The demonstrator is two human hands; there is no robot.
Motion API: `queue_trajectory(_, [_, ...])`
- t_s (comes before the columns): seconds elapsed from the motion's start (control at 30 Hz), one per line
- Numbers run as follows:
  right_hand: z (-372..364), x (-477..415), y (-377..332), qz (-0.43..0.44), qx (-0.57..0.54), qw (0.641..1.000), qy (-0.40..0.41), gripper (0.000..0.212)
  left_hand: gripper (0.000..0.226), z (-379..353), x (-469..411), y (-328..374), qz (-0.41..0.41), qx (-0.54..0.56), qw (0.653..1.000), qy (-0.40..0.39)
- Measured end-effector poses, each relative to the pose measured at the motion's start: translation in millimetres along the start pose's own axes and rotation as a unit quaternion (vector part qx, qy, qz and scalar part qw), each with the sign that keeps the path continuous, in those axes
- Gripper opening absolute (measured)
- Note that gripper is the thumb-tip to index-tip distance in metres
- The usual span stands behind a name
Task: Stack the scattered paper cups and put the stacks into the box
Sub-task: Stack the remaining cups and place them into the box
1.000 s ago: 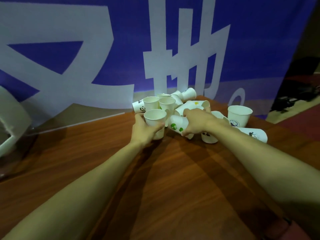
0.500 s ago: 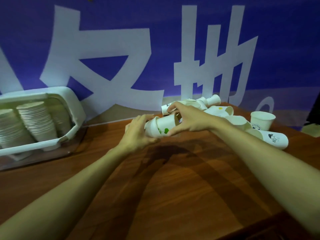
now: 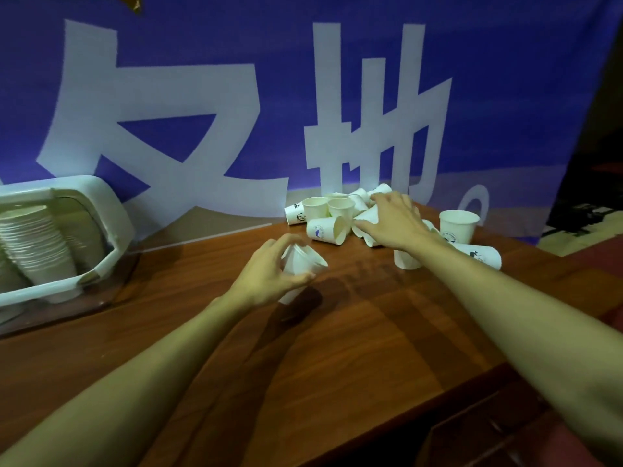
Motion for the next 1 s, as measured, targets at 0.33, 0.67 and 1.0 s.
queue_trajectory(0.33, [-28.8, -25.8, 54.8, -0.143, 0.055, 0.987, -0.053, 0.06, 0.072, -17.3, -17.6, -5.0, 0.01, 0.033, 0.999, -0.003])
queue_trajectory(0.67, [3.6, 7.9, -8.0, 0.088, -0.365, 0.926, -0.041, 0.042, 0.091, -25.4, -24.3, 21.7, 0.005, 0.069, 0.997, 0.015])
queue_trajectory(1.0, [-2.1, 52.8, -17.9, 0.085, -0.223, 0.967, -0.094, 0.039, 0.097, -28.8, -5.6, 49.3, -0.023, 0.078, 0.997, 0.006])
Point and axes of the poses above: each hand's wrist, its own x-axis away from the middle knuckle, its own z-axis out of the back of the hand, y = z × x, the point moved 4 cm from there along -x, towards the middle knuckle, and after that the axes turned 15 degrees about -y, right-handed, at the moved point
